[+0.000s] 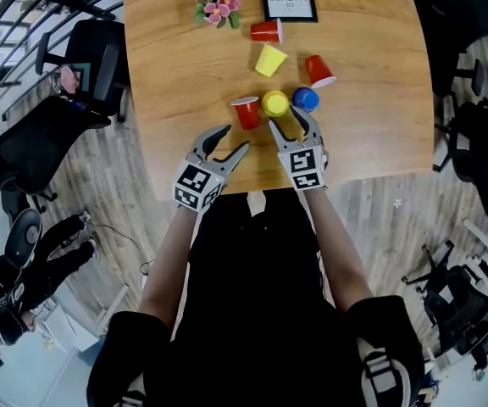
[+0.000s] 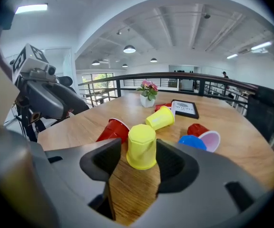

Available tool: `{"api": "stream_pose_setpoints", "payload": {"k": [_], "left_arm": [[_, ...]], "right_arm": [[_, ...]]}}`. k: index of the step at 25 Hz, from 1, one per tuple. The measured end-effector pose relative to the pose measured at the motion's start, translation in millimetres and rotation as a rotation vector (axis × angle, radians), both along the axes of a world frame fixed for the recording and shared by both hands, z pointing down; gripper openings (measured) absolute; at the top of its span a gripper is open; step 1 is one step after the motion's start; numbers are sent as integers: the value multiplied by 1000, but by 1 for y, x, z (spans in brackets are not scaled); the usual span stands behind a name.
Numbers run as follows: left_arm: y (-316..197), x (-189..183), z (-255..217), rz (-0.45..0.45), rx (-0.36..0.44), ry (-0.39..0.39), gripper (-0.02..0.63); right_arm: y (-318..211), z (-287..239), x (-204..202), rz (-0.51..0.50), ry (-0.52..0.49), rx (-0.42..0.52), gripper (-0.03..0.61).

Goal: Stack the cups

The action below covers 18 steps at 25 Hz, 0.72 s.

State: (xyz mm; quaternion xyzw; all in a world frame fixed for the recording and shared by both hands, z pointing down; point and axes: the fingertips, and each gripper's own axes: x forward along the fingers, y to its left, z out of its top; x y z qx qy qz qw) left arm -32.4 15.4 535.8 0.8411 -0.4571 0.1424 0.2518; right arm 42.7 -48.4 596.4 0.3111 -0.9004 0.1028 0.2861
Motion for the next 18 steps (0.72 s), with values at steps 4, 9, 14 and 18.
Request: {"api": "stream_pose_setpoints", "payload": {"k": [4,9,14,18], "left_arm": [[2,-1,5,39,-8,11,239],[-1,-1,7,118,-13,21,239],[-4,-6,10,186,-17,20,239],[-2,-14,15,227,-25,12,239]], "right_arm": [[17,-1,4,30,-11,-7,238],[45,14,-6,61,-48,-102,249],[64,39,-29,100,-83,-207,273],[71,57,-43,146,-88,-242,282]]}}
